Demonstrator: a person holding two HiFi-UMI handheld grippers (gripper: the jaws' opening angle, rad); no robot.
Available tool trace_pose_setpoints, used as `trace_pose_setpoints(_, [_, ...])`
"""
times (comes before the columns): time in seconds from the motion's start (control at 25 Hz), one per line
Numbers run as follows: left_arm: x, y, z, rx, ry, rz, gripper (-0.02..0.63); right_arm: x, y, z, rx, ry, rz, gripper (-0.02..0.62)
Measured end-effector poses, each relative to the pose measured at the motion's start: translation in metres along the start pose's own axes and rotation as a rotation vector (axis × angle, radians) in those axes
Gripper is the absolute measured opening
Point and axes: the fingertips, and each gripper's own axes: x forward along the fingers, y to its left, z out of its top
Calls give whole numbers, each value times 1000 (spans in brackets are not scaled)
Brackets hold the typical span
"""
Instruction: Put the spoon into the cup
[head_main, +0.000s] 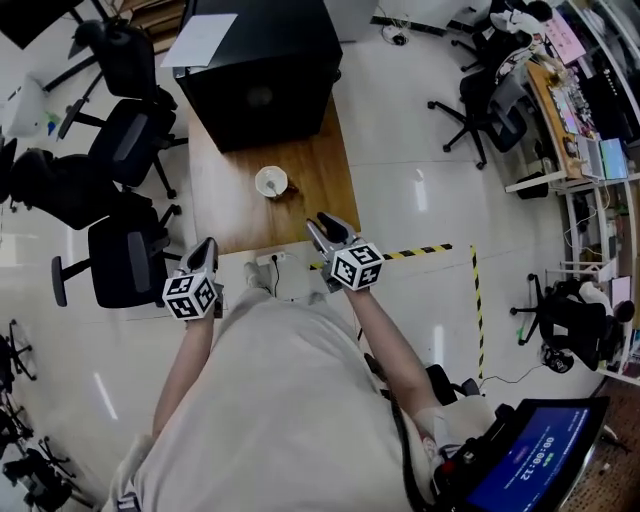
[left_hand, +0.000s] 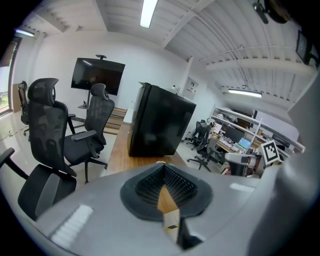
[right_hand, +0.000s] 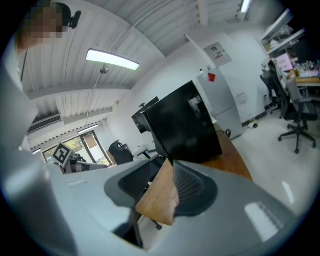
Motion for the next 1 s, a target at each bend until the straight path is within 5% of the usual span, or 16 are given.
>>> trace_pose_setpoints(0.48, [-53, -73, -35, 47, -41, 63, 0, -119, -60, -43, 88, -16, -105, 149])
trace_pose_setpoints(1.0, [-126, -127, -133, -57, -65, 201, 0, -183, -81, -94, 78, 93, -26, 137])
